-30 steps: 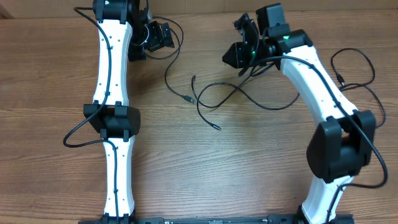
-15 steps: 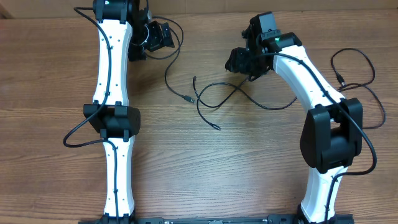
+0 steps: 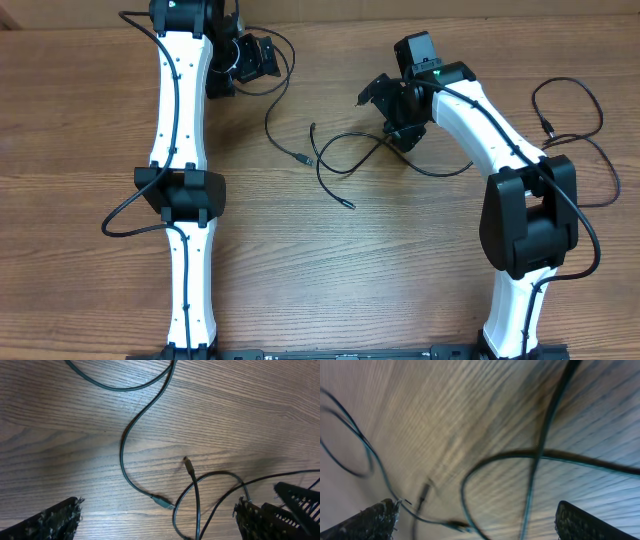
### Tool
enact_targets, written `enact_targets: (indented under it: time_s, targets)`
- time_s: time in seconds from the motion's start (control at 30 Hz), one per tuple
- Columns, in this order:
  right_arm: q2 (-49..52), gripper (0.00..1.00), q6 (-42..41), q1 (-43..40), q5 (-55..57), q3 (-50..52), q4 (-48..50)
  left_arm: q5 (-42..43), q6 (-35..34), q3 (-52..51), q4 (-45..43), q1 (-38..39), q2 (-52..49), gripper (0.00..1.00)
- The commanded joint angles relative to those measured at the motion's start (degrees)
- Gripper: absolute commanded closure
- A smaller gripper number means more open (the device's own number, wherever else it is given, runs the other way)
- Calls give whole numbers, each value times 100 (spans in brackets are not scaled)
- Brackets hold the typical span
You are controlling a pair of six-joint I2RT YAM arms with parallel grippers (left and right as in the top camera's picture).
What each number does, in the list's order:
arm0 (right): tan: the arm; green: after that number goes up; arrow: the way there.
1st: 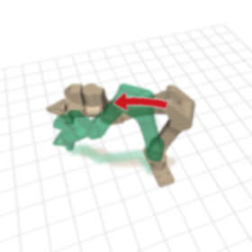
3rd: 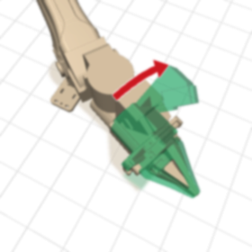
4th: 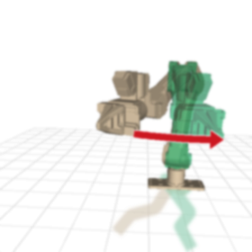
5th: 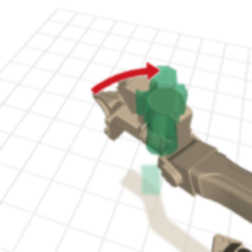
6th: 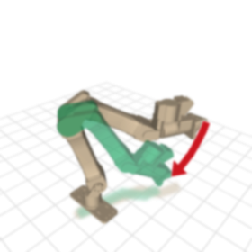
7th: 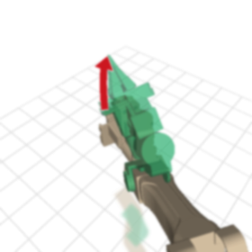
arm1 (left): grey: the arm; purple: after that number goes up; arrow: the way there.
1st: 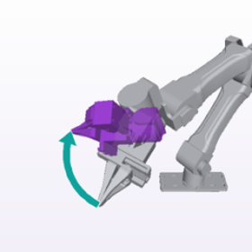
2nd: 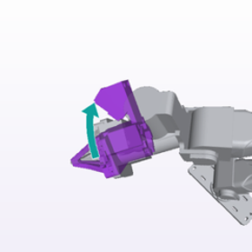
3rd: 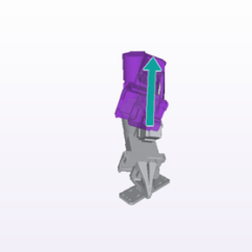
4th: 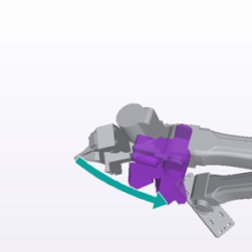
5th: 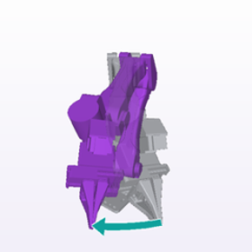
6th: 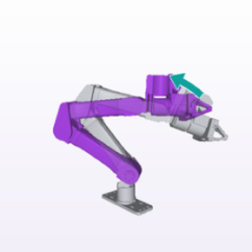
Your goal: Untangle cables
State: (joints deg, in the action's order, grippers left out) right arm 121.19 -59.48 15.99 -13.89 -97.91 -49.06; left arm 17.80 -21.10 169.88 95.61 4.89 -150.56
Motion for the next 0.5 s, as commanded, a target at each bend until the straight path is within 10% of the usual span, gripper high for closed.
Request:
enact_targets:
  time_s: [0.0, 0.47]
  targets:
    - [55, 0, -1102, 149, 308, 20, 181, -42, -76, 122, -9, 11, -50, 0]
    - [232, 8, -2293, 256, 929, 20, -201, -42, -76, 122, -9, 11, -50, 1]
